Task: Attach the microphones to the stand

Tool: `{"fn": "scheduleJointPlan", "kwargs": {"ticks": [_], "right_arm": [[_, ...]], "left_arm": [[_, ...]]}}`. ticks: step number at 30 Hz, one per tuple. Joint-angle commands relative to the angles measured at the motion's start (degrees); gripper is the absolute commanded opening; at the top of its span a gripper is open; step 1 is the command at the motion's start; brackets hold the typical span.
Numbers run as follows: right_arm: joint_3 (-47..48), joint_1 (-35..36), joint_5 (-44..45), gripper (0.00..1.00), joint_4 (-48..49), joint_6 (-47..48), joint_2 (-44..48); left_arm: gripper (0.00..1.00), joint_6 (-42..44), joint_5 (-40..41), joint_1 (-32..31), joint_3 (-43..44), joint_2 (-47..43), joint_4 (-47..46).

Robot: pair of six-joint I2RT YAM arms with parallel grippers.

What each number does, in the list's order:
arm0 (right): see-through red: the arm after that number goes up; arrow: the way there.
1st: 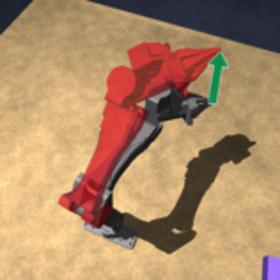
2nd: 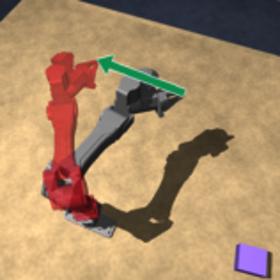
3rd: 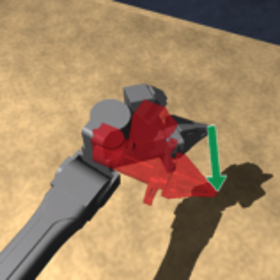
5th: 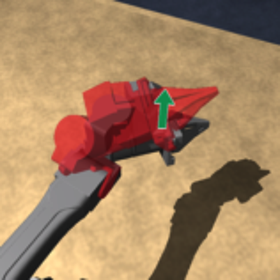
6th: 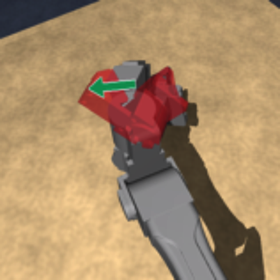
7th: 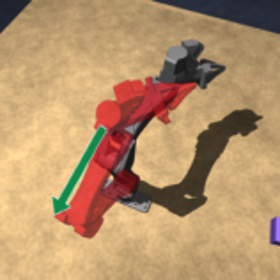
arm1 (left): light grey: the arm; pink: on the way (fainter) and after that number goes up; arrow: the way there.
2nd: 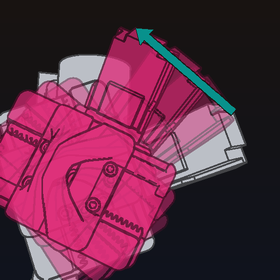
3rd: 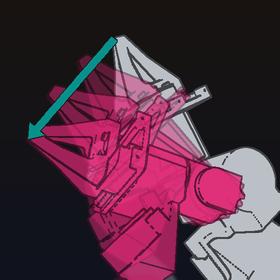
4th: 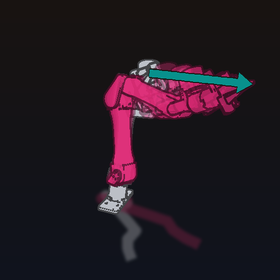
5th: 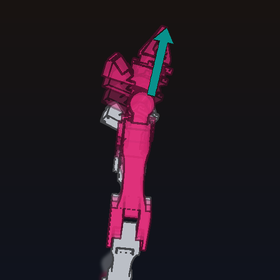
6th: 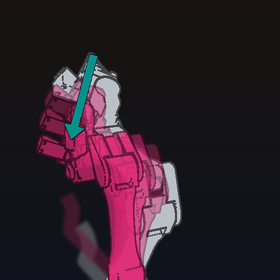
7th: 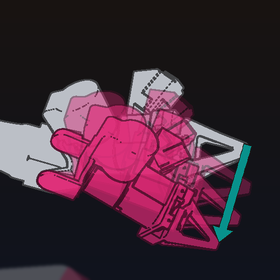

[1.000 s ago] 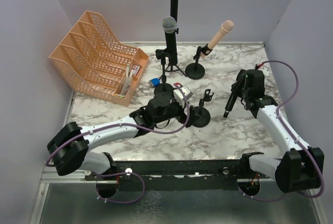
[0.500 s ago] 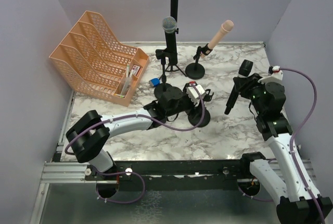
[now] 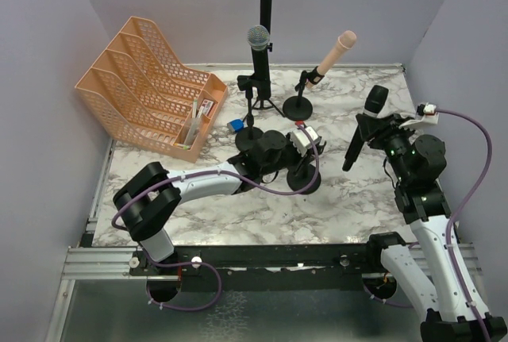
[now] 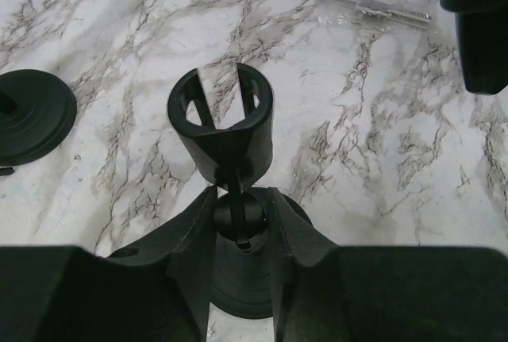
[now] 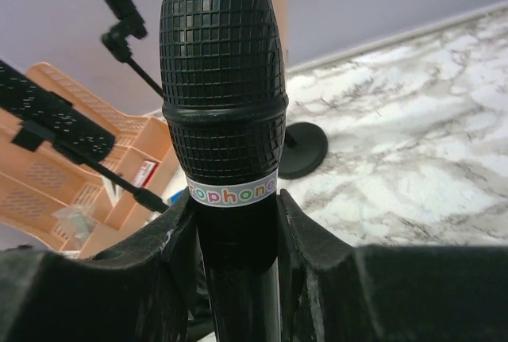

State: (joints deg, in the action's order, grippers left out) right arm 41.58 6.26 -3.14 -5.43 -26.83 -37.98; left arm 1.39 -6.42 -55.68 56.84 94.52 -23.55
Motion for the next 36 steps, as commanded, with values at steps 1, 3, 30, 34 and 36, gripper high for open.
{"fn": "scheduleJointPlan", "kwargs": {"ticks": [1,3,30,34,36], "right_arm": [[-2.1,-0.3,-6.3,0.01,10.5,1.3,2.6],[-3.0,-0.2,-8.4,0.01,14.7,0.8,2.7],[-12.8,0.2,-30.5,0.01,59.1,-10.3,-10.6],[-12.2,1.6,-31.8,0.01,62.2,-10.9,-12.9],[-12.1,2.8,-32.2,0.01,63.9,-11.2,-14.0]], "left_arm": [[0.20,-0.5,-0.3,-0.1,1.2,0.2,-0.9],[0.00,0.0,0.2,0.0,0.9,-0.3,-0.6],[0.00,-1.2,-11.1,0.3,-8.8,-11.8,4.5],[0.00,-1.1,-10.6,0.3,-9.3,-11.8,4.2],[0.00,-1.1,-10.6,0.3,-9.5,-11.6,3.9]]}}
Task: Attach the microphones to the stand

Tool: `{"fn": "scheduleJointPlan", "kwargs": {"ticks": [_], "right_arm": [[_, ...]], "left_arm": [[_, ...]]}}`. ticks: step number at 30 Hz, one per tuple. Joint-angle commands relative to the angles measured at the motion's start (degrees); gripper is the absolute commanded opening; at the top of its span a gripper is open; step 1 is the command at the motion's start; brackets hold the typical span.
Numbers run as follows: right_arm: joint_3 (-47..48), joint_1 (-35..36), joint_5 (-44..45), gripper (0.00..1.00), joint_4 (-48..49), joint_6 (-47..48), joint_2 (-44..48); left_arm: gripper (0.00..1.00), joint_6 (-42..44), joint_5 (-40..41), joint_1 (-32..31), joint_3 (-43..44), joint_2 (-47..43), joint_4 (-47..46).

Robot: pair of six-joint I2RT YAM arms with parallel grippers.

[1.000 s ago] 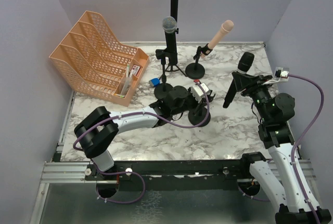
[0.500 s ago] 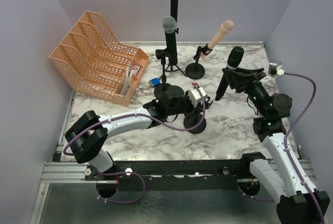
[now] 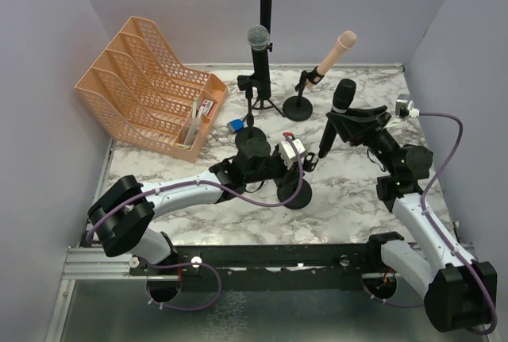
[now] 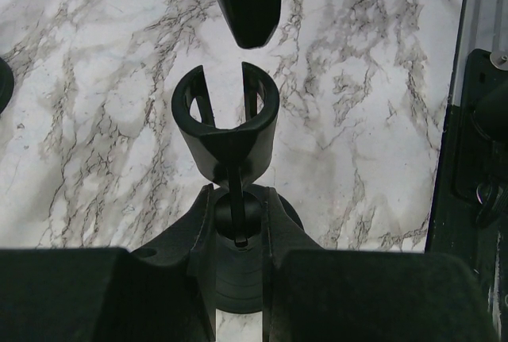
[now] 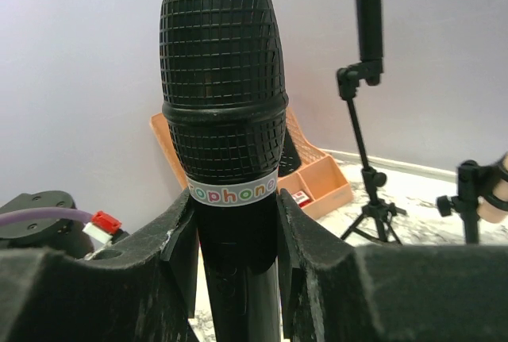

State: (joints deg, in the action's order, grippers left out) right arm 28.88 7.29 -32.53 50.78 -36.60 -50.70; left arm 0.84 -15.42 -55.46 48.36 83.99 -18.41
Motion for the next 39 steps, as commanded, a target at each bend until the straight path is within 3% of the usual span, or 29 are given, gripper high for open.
{"fn": "scheduleJointPlan", "kwargs": {"ticks": [1,7,18,30,39], "right_arm": [[0.7,2.5,-2.8,0.01,8.3,-1.4,-1.9],[0.8,6.8,-1.2,0.01,9.0,1.4,-4.5],[-3.0,7.6,-0.4,0.01,11.5,4.7,-5.9],[-11.0,8.3,-3.0,0.01,29.4,2.8,-11.6],[-14.1,8.6,-7.2,0.01,30.3,3.9,-10.1]], "left_arm": [[0.00,-0.6,-1.6,0.2,-1.0,-1.0,-1.3],[0.00,-2.2,-1.3,0.2,-1.8,-1.3,-2.3],[0.00,-2.2,-1.1,0.2,-2.7,-1.4,-2.9],[0.00,-4.1,-0.7,0.2,-3.2,-0.7,-3.8],[0.00,-4.7,0.7,0.3,-3.3,-0.5,-4.0]]}}
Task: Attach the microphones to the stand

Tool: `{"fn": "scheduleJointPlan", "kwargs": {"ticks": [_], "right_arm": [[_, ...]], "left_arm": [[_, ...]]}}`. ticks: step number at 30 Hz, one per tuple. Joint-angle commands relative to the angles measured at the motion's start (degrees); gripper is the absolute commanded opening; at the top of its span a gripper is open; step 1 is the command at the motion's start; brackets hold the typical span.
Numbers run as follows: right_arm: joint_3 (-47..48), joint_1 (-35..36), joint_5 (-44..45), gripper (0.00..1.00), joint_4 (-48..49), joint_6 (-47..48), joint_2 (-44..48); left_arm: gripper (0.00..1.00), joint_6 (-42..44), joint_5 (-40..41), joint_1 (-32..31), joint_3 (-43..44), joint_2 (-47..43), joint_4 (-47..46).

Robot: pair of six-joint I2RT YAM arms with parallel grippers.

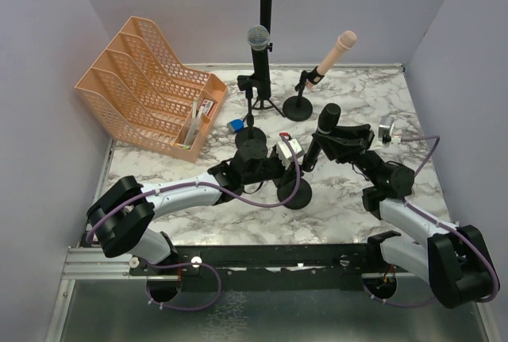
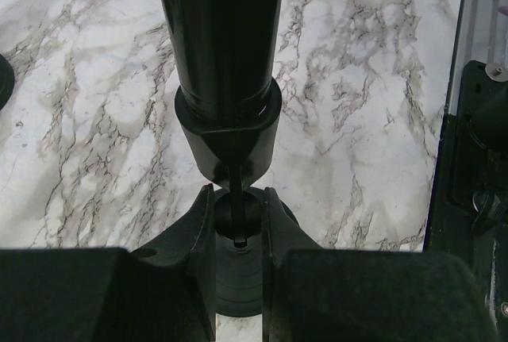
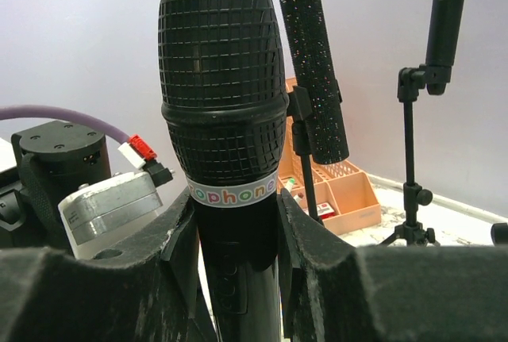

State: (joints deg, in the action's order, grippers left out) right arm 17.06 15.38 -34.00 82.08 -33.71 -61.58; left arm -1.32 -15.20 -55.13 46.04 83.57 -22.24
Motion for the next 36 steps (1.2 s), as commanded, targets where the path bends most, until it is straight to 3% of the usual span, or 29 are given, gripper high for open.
{"fn": "scheduleJointPlan", "kwargs": {"ticks": [1,7,12,15,25,30,36], "right_arm": [[-2.4,0.5,-6.3,0.01,-2.0,1.5,1.3],[-1.2,0.5,-8.0,0.01,-16.2,5.0,6.0],[0.4,0.5,1.5,0.01,-35.5,8.7,11.8],[-0.9,0.5,6.1,0.01,-39.1,10.5,15.4],[6.7,0.5,-3.6,0.01,-55.6,13.0,10.0],[5.0,0.5,-2.8,0.01,-57.5,13.2,12.2],[-1.7,0.5,0.6,0.01,-43.2,0.2,12.0]], "left_arm": [[0.00,-2.6,0.7,-0.1,-1.0,-0.1,-0.2],[0.00,-2.6,1.6,0.0,-1.2,-0.2,-0.2],[0.00,-2.8,1.8,0.1,-1.4,-0.4,-0.2],[0.00,-3.0,2.1,0.1,-1.6,-0.5,-0.2],[0.00,-3.0,5.7,0.2,-1.5,-0.8,-0.2],[0.00,-3.7,6.5,0.2,-1.8,-0.7,-0.6],[0.00,-4.1,6.9,0.2,-1.9,-0.5,-1.0]]}}
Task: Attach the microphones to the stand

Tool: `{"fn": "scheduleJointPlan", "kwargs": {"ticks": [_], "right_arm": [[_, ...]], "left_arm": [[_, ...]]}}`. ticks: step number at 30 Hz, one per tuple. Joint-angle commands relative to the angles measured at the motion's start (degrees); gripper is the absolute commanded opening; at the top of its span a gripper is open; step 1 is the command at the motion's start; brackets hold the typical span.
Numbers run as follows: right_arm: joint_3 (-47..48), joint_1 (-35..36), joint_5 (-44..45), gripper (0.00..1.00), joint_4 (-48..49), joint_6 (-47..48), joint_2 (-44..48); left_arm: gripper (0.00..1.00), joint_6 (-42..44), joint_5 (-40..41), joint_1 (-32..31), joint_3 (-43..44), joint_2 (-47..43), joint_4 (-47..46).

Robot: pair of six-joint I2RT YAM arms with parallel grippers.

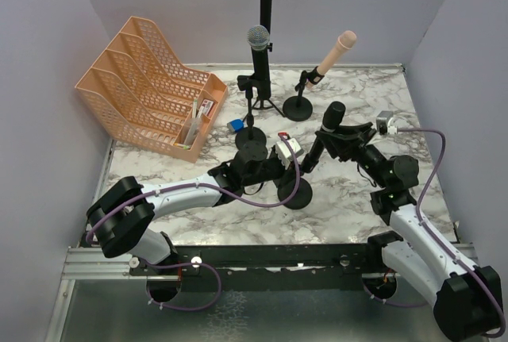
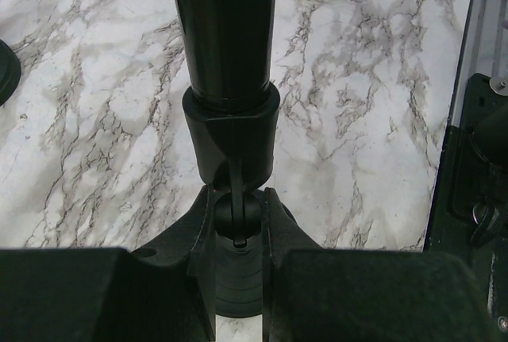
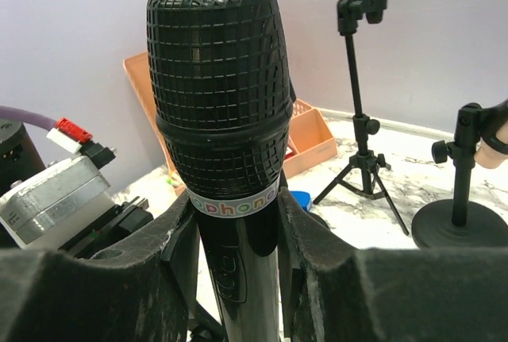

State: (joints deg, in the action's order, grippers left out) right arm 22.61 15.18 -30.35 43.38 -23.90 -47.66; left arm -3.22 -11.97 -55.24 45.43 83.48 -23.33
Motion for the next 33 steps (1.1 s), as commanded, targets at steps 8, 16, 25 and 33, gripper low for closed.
{"fn": "scheduleJointPlan", "kwargs": {"ticks": [8,16,25,33], "right_arm": [[-15.9,0.7,3.7,0.01,6.6,-20.8,-1.9],[-16.7,0.7,1.9,0.01,1.7,-18.7,-3.3],[-14.6,1.3,-3.5,0.01,-7.1,-8.6,-9.1],[-14.9,6.1,-0.9,0.01,-5.4,-5.7,-14.3]], "left_arm": [[0.00,-2.9,3.7,0.3,-1.3,-0.2,-0.6],[0.00,-3.3,3.7,0.3,-1.3,0.2,-1.0],[0.00,-3.6,3.4,0.2,-1.1,0.8,-1.3],[0.00,-3.7,3.6,0.3,-1.0,1.2,-1.4]]}}
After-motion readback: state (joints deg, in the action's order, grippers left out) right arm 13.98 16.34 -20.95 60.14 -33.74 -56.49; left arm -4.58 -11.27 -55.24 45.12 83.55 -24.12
